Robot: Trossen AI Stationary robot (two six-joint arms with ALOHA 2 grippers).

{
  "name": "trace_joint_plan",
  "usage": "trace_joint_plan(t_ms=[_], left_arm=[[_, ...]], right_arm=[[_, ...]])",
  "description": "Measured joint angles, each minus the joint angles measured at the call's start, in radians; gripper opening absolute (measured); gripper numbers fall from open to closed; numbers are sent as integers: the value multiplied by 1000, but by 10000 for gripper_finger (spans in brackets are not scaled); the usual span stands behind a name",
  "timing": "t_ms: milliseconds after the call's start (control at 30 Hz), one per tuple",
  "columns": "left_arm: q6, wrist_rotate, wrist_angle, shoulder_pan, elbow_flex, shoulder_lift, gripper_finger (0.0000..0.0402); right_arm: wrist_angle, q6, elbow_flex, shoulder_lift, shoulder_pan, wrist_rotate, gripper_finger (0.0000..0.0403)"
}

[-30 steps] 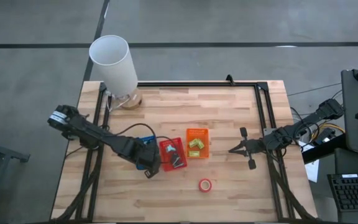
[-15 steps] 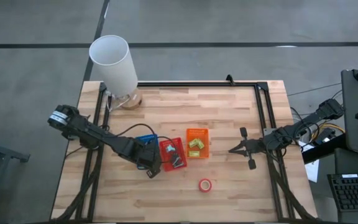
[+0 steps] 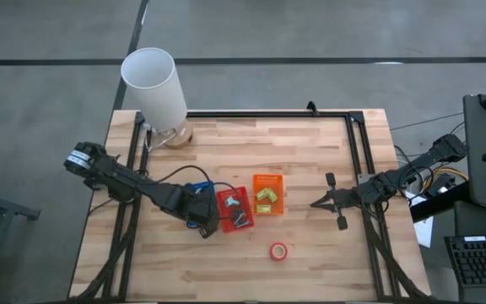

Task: Pick and place Stapler, Stapler remover, tape
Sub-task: Put the green tape into the blue bin

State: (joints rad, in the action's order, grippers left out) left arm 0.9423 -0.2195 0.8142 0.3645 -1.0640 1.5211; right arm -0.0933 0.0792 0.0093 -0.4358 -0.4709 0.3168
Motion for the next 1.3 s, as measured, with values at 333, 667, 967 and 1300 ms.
trace_joint_plan(t_ms=[333,667,967,1300], left_arm=[[-15,-3,-11,-1,-15,1,50],[-25,39,-98,-1,-11,3,56],[-23,54,-100,-3,31,6,54],[11,51,-110,-16,107,6,55]], right_arm=[[0,2,0,0,0,0,8],[1,4,0,0,0,0,8],[2,0,0,0,0,0,8],[2,5,0,0,0,0,8]])
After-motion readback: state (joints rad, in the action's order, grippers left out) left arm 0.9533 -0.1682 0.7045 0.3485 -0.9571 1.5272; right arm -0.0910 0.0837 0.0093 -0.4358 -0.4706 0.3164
